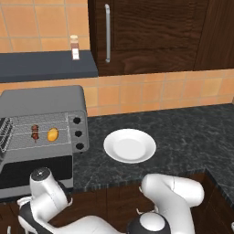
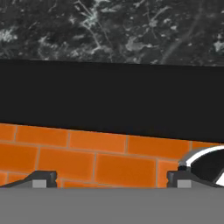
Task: Pick up the kebab skewer and baguette bread, and place them inside the toaster oven. Close the toaster oven door and start by setting the timer.
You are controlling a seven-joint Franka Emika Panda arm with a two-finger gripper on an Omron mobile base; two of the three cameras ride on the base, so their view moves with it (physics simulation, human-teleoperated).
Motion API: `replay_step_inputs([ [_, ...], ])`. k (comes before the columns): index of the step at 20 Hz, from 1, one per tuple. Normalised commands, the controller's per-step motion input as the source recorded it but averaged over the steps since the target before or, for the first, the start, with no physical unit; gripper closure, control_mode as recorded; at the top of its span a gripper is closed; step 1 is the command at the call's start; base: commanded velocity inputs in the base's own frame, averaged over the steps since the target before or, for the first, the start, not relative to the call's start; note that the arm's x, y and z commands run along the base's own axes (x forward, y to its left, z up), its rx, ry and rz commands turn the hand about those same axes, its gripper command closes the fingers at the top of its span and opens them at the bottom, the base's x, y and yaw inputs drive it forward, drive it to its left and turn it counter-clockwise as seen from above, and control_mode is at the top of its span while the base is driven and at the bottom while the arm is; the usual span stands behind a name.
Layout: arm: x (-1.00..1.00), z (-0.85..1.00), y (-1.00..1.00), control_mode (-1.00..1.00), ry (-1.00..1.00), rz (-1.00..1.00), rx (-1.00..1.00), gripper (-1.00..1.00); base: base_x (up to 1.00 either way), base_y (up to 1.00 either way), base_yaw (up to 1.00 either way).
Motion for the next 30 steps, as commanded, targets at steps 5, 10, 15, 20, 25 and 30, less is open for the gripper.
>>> replay_step_inputs([
  [5, 0.48, 0.0, -0.19, -1.0, -0.1, 0.0, 0.0, -1.0, 0.0, 0.0, 0.0],
  [10, 0.54, 0.01, -0.18, -1.0, -0.12, 0.0, 0.0, -1.0, 0.0, 0.0, 0.0],
  [15, 0.69, 0.3, -0.18, -1.0, -0.1, 0.0, 0.0, -1.0, 0.0, 0.0, 0.0],
  [20, 0.84, 0.57, -0.2, -1.0, -0.04, 0.0, 0.03, -1.0, 0.0, 0.0, 0.0],
  [25, 0.99, 0.66, -0.17, -1.0, 0.0, 0.0, 0.02, -1.0, 0.0, 0.0, 0.0],
  [30, 1.0, 0.7, -0.06, -1.0, 0.0, 0.01, 0.02, -1.0, 0.0, 0.0, 0.0],
])
